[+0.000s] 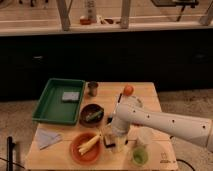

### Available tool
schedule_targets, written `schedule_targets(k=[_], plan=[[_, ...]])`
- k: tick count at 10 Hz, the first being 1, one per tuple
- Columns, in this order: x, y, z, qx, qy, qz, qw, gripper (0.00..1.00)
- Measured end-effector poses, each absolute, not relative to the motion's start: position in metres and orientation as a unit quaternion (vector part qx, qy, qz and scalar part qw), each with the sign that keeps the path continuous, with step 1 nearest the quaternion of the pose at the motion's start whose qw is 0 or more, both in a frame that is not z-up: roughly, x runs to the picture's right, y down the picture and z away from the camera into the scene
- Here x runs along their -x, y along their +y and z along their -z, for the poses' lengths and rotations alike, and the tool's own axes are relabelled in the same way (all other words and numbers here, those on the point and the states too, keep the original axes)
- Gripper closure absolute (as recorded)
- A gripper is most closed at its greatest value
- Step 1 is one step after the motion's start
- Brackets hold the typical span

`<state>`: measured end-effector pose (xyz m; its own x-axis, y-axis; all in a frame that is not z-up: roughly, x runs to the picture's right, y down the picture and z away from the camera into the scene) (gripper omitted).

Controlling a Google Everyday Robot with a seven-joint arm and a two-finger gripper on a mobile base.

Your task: Place eraser in metal cup

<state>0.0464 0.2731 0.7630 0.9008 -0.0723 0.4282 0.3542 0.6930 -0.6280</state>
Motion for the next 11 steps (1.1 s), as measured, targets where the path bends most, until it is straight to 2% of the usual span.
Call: schedule_targets(k=[8, 11], plan=[[-0.060, 0.283, -0.789, 0.386, -0.188, 0.099, 0.898, 0.22], [-0.068, 0.286, -0.798, 0.386, -0.186, 0.098, 0.898, 0.51]])
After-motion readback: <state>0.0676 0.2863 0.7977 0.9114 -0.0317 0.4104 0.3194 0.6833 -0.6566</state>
